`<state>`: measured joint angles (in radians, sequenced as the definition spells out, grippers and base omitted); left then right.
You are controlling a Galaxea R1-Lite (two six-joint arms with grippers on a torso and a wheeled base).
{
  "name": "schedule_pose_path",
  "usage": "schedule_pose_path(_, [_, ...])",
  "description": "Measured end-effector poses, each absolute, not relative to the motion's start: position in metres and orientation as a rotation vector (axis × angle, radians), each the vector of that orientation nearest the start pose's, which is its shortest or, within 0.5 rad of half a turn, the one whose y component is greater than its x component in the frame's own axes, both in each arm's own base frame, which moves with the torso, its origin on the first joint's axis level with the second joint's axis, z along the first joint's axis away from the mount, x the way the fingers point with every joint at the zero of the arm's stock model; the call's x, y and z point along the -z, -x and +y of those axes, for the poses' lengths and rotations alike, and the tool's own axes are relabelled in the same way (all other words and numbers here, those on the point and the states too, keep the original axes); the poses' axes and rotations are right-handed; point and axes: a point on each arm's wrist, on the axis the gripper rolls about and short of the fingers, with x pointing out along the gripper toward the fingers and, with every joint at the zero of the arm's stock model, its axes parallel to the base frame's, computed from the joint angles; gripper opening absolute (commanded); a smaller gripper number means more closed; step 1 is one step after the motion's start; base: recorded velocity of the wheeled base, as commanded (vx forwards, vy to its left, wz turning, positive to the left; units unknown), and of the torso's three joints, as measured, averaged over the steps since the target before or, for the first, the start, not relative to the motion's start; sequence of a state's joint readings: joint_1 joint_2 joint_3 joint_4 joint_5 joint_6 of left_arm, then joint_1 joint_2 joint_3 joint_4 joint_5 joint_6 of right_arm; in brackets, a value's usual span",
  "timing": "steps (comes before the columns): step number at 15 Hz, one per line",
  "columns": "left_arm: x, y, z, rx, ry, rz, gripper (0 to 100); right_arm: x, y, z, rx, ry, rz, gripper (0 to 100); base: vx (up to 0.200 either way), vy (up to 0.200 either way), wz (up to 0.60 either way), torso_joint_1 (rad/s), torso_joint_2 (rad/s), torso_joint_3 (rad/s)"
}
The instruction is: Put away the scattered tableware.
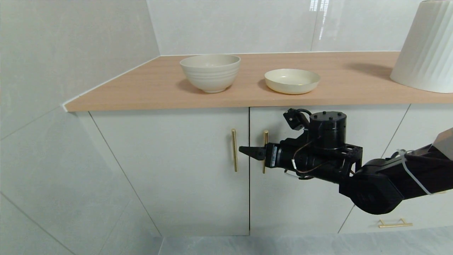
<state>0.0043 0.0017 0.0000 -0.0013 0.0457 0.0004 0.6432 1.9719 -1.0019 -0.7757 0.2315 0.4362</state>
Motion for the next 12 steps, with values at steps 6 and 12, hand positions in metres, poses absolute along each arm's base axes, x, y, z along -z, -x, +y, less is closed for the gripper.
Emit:
schedule_pose_path(6, [-0.076,0.023,0.001,-0.05,0.0,0.0,100,-0.149,-0.283,0.229,-0.899,-0.368,0.356,100,0.0,0.0,0.0,0.0,0.0,0.0])
schedule_pose_path(12, [-0.076,0.023,0.001,-0.05,0.0,0.0,100,-0.145,-0.262,0.221,-1.05,-0.363,0.365,100,0.0,0.0,0.0,0.0,0.0,0.0])
